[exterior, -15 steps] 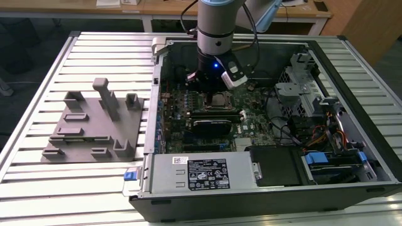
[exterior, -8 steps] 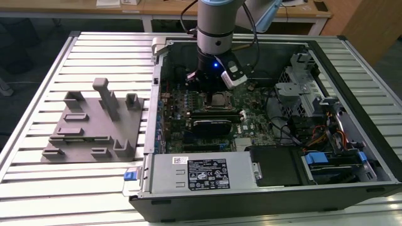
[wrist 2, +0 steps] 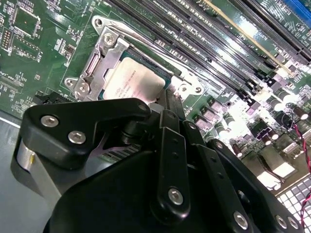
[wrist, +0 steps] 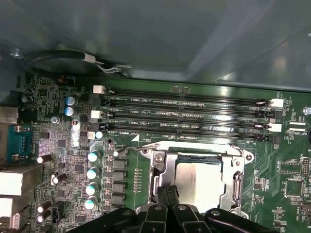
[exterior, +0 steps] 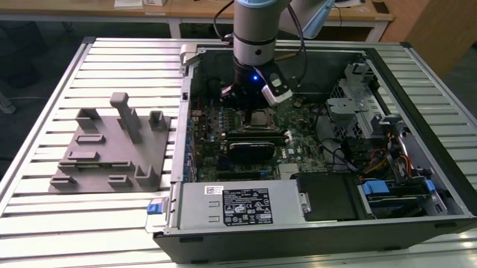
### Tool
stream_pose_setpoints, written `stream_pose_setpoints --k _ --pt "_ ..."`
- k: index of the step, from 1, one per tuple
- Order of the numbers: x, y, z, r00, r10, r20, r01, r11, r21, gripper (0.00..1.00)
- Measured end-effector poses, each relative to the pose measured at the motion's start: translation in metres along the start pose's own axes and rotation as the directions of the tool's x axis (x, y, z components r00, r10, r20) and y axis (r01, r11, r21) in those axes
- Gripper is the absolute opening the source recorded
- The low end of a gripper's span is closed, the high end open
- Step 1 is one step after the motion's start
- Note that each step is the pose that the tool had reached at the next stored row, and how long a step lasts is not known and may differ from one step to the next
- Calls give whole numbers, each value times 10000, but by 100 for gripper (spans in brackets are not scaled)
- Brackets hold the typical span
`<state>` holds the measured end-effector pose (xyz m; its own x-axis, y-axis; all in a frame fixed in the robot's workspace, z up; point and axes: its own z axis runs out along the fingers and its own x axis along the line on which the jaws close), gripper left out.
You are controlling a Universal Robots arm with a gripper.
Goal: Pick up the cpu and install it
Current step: 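Close the cpu cover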
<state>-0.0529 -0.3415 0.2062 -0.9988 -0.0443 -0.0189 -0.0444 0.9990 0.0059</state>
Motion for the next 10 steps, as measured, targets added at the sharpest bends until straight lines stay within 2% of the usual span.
stream_pose_setpoints --k 10 --pt "13 23 30 10000 0 1 0 10000 -3 11"
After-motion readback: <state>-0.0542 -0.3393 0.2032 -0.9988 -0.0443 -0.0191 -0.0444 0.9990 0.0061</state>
